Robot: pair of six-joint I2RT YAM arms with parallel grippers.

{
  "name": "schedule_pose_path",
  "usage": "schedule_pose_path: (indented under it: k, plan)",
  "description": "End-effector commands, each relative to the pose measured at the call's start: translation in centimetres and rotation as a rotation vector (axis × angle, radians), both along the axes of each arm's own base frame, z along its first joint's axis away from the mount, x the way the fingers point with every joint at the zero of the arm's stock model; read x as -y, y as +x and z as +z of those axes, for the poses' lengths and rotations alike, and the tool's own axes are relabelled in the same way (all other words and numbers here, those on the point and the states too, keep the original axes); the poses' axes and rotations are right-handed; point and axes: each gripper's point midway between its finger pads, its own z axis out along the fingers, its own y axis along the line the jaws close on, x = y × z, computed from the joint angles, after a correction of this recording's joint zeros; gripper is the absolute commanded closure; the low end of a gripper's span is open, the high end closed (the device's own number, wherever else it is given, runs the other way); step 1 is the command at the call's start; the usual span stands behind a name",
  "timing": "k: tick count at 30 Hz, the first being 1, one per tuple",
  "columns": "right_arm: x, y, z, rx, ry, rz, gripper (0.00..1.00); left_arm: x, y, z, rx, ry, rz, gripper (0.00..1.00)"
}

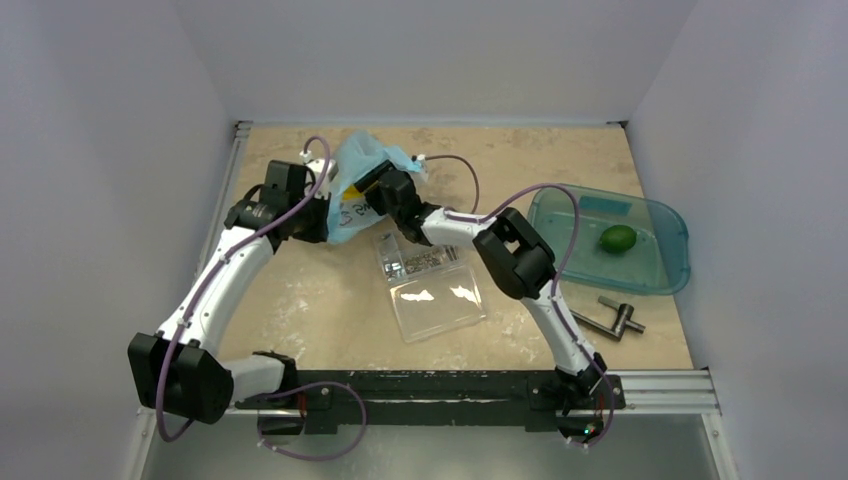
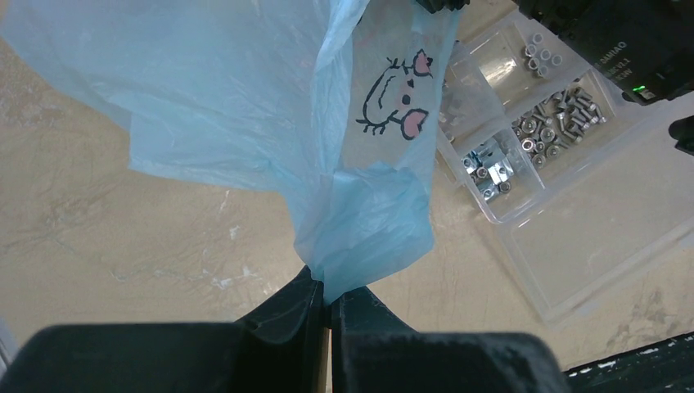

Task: Take the fake fruits out of the plastic bag
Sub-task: Take out the fake fruit from the plastic bag.

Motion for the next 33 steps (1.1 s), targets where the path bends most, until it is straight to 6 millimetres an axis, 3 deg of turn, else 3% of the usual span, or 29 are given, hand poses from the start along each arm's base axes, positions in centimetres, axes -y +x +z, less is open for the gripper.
schedule_pose_path:
  k: [1,12,21,27,30,33]
  plan:
    - [1.4,1.7,-0.8,-0.025,-0.004,-0.079,0.42,0.6,0.5,2.2,0.076,-0.016,-0.035,1.0]
    - [0.8,4.2,-0.9,0.017,-0.009,-0.088,0.29,2.1,0.2,1.7,0.061,-0.008,-0.086,1.0]
    - [-0.3,6.3,-4.6,-0.063,-0.119,-0.117,0.26,2.3,0.2,1.5,0.054,-0.002,-0.096,1.0]
    - [-0.4,6.6,-8.4,-0.112,-0.211,-0.115,0.35,2.2,0.2,1.5,0.052,0.005,-0.092,1.0]
    - [-0.9,6.5,-9.0,-0.101,-0.178,-0.079,0.51,2.1,0.2,1.4,0.05,0.008,-0.09,1.0]
    - [-1.2,6.7,-8.3,-0.076,-0.154,-0.057,0.59,1.9,0.2,1.2,0.048,0.018,-0.085,1.0]
